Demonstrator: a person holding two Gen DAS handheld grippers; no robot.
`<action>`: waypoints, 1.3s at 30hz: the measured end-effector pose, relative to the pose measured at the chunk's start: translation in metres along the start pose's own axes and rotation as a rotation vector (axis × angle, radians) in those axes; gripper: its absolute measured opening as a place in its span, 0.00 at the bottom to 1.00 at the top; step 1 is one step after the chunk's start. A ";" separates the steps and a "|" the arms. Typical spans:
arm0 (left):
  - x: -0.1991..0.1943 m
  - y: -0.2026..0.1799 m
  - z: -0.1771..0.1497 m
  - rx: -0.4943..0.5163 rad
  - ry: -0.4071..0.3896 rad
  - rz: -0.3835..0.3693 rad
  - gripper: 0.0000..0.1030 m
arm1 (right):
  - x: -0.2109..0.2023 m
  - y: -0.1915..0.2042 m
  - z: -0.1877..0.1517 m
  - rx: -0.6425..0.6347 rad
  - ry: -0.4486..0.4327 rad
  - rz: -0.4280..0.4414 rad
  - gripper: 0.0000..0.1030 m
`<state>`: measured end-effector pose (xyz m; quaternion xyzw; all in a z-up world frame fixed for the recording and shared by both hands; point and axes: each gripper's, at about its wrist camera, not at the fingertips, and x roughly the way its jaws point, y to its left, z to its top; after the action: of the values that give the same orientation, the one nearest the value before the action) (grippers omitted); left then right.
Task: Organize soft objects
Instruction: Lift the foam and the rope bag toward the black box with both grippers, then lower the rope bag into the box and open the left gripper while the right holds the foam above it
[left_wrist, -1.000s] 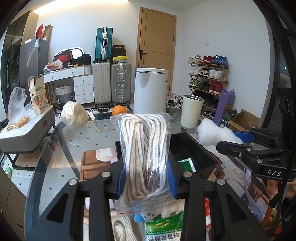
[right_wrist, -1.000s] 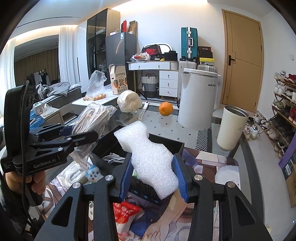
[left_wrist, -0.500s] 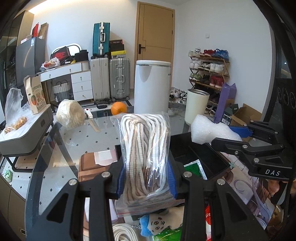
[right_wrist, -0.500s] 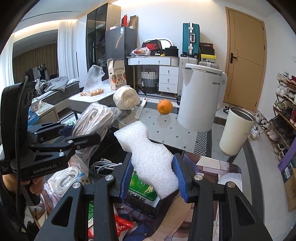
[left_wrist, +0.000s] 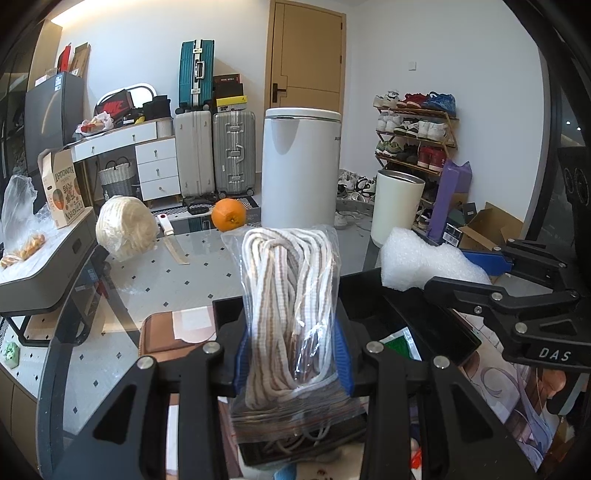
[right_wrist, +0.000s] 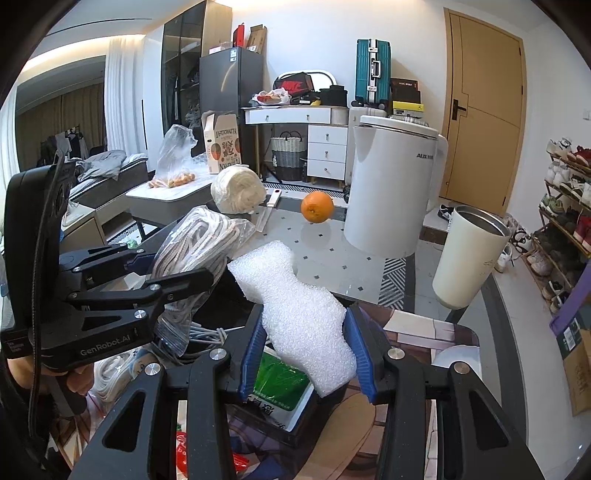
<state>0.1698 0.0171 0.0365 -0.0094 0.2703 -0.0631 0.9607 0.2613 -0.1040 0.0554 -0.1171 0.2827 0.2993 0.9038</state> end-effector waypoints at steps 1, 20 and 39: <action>-0.001 0.000 0.000 0.000 0.002 0.000 0.35 | 0.001 -0.001 0.000 0.000 0.002 -0.001 0.42; 0.017 -0.006 -0.011 0.033 0.071 -0.008 0.39 | 0.009 -0.007 -0.001 0.019 0.011 0.006 0.42; -0.025 0.002 -0.018 -0.027 -0.062 0.085 1.00 | 0.026 0.006 0.001 0.011 0.039 0.022 0.42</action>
<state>0.1391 0.0223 0.0343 -0.0128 0.2414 -0.0184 0.9702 0.2746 -0.0865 0.0409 -0.1149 0.3032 0.3051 0.8954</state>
